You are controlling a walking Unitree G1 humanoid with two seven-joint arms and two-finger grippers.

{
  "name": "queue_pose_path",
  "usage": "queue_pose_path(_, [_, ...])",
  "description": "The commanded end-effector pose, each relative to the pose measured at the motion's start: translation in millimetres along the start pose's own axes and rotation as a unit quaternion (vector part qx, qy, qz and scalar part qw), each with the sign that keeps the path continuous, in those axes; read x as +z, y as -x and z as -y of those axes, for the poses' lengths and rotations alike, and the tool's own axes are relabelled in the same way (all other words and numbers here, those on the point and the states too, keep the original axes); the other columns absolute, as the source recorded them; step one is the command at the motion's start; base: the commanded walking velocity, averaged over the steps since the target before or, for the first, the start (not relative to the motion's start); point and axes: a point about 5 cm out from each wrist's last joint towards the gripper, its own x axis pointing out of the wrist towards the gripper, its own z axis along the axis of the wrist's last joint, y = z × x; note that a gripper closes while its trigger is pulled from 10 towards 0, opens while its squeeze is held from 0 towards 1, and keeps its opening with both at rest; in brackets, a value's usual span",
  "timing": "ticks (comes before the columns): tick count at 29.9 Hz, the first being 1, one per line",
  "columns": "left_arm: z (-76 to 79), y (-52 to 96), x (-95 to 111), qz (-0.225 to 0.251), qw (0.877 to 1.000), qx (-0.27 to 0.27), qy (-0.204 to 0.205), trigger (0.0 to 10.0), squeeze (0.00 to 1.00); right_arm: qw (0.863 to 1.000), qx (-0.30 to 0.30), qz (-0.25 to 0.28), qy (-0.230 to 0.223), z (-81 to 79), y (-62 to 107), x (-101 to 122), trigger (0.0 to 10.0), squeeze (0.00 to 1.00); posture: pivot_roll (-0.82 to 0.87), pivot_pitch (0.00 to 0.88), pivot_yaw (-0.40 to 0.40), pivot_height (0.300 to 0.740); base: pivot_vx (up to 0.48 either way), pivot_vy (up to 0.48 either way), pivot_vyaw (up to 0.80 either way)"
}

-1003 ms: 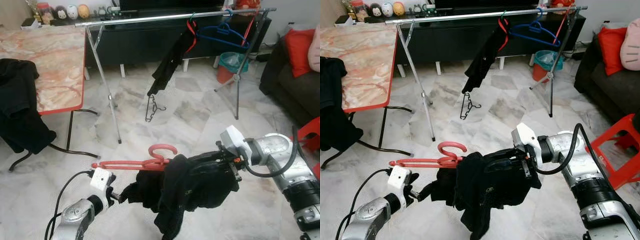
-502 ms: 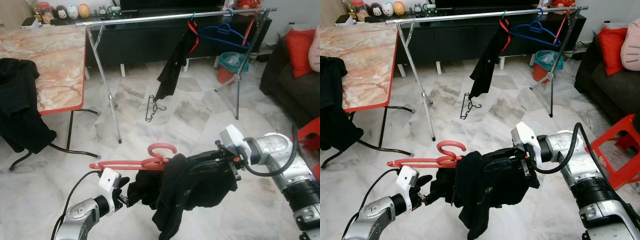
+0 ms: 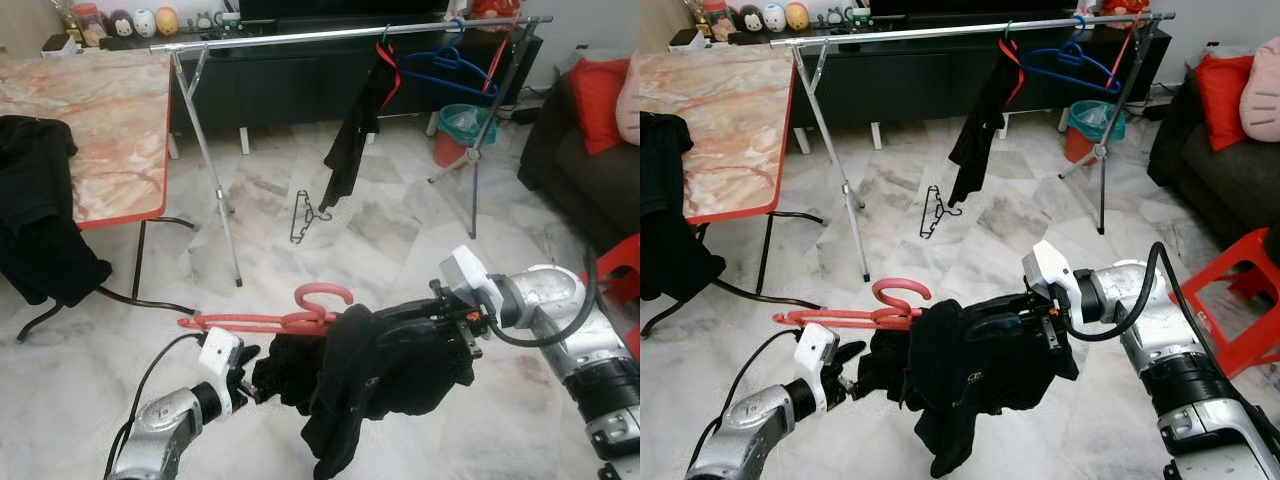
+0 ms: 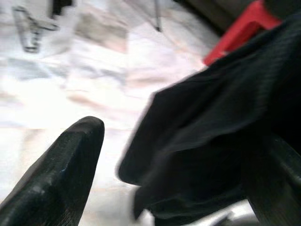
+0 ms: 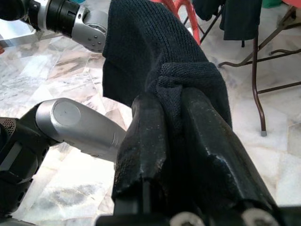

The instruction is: Hang hanger

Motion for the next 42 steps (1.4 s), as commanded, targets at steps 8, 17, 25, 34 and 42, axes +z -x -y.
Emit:
queue_pose_path(8, [-0.1, 0.8, -2.4, 0.003, 1.000, -0.007, 0.013, 0.0, 0.00, 0.999, 0.013, 0.013, 0.029, 1.4, -0.2, 16.1, 10.0, 0.00, -0.02, 0.059, -0.068, 0.740, 0.000, 0.000, 0.00])
queue_pose_path(17, [-2.0, 2.9, -2.1, 0.013, 1.000, -0.015, 0.024, 0.0, 0.00, 1.000, 0.010, 0.013, 0.026, 2.8, -0.5, 14.3, 10.0, 0.00, -0.01, 0.057, -0.069, 0.740, 0.000, 0.000, 0.00])
queue_pose_path(25, [1.7, 3.1, -2.7, 0.013, 0.999, -0.036, 0.028, 0.0, 0.00, 1.000, 0.009, 0.012, 0.026, 2.9, 0.0, 14.3, 10.0, 0.00, -0.01, 0.058, -0.070, 0.740, 0.000, 0.000, 0.00])
queue_pose_path(34, [3.2, 3.6, -1.6, 0.018, 0.998, -0.047, 0.030, 0.0, 0.00, 1.000, 0.008, 0.011, 0.025, 3.2, 0.6, 14.6, 10.0, 0.00, -0.01, 0.057, -0.070, 0.740, 0.000, 0.000, 0.00])
queue_pose_path(42, [4.7, 3.8, -1.5, 0.019, 0.998, -0.057, 0.033, 0.0, 0.00, 1.000, 0.007, 0.011, 0.026, 4.1, 0.1, 15.0, 10.0, 0.00, -0.01, 0.058, -0.072, 0.740, 0.000, 0.000, 0.00])
